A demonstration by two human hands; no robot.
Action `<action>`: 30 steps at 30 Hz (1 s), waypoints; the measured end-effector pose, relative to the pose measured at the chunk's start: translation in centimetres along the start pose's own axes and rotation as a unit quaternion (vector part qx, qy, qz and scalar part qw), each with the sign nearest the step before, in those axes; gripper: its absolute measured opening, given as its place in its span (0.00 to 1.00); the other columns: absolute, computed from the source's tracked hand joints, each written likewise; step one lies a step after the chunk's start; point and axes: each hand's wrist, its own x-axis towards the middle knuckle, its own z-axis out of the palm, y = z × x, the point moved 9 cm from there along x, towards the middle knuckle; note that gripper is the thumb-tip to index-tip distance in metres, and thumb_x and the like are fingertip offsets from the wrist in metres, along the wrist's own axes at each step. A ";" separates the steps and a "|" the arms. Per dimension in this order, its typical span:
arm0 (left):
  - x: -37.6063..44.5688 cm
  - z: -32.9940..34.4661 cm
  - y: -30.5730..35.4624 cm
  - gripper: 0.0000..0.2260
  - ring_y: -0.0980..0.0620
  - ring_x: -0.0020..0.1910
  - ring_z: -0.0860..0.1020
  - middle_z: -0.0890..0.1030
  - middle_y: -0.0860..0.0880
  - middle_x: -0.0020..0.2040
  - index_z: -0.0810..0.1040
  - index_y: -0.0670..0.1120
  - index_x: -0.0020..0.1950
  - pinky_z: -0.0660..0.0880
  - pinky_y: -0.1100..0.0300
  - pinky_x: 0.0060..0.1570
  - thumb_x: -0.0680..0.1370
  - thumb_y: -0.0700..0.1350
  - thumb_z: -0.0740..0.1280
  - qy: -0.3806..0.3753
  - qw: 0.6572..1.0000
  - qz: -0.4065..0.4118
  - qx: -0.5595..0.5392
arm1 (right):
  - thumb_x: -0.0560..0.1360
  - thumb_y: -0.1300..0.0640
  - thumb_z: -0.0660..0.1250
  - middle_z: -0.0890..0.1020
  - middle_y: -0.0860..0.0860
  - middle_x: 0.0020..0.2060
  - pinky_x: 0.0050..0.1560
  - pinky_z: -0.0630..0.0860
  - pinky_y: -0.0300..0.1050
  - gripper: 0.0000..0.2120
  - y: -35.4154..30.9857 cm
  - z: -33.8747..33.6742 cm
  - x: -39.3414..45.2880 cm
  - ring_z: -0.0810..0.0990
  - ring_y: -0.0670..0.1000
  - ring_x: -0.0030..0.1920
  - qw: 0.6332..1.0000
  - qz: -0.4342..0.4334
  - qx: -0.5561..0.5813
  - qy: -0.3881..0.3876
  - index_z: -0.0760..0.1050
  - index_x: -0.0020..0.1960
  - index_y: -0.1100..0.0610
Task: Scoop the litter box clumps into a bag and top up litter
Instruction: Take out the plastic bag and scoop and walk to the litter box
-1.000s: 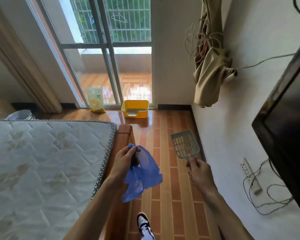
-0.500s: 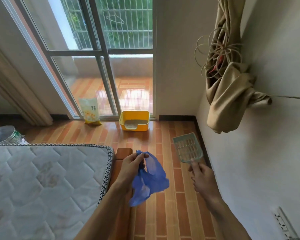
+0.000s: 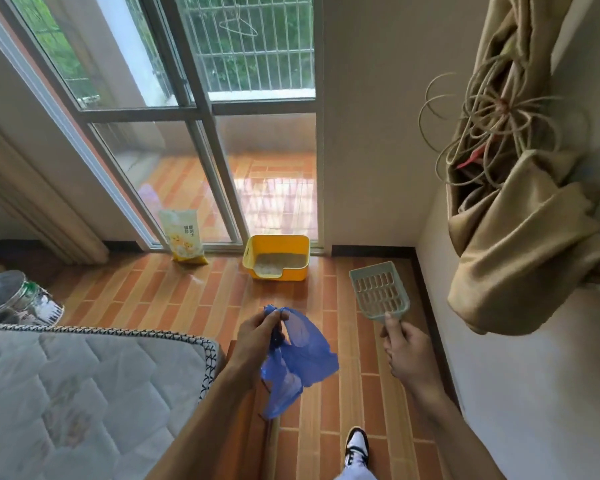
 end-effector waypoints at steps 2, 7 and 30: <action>3.0 0.7 1.2 0.13 0.49 0.30 0.72 0.73 0.43 0.33 0.82 0.39 0.44 0.69 0.63 0.27 0.85 0.41 0.64 0.034 0.999 -0.014 -0.004 | 0.84 0.49 0.60 0.71 0.47 0.25 0.23 0.63 0.34 0.19 -1.1 0.1 3.5 0.66 0.41 0.22 1.000 -0.001 -0.005 -0.019 0.76 0.43 0.62; 10.2 2.7 3.9 0.15 0.45 0.36 0.74 0.75 0.42 0.35 0.83 0.41 0.42 0.70 0.56 0.36 0.85 0.42 0.63 0.079 0.997 -0.024 0.009 | 0.84 0.49 0.60 0.71 0.47 0.25 0.22 0.64 0.34 0.19 -3.1 0.8 12.5 0.67 0.40 0.21 0.999 0.013 -0.004 -0.050 0.77 0.44 0.64; 35.3 1.9 6.9 0.12 0.56 0.26 0.76 0.77 0.54 0.27 0.82 0.33 0.51 0.72 0.62 0.30 0.83 0.43 0.67 0.135 0.984 -0.103 -0.059 | 0.83 0.42 0.59 0.75 0.48 0.27 0.32 0.66 0.47 0.23 -9.0 16.2 43.1 0.71 0.47 0.28 0.986 0.028 -0.113 -0.121 0.78 0.40 0.59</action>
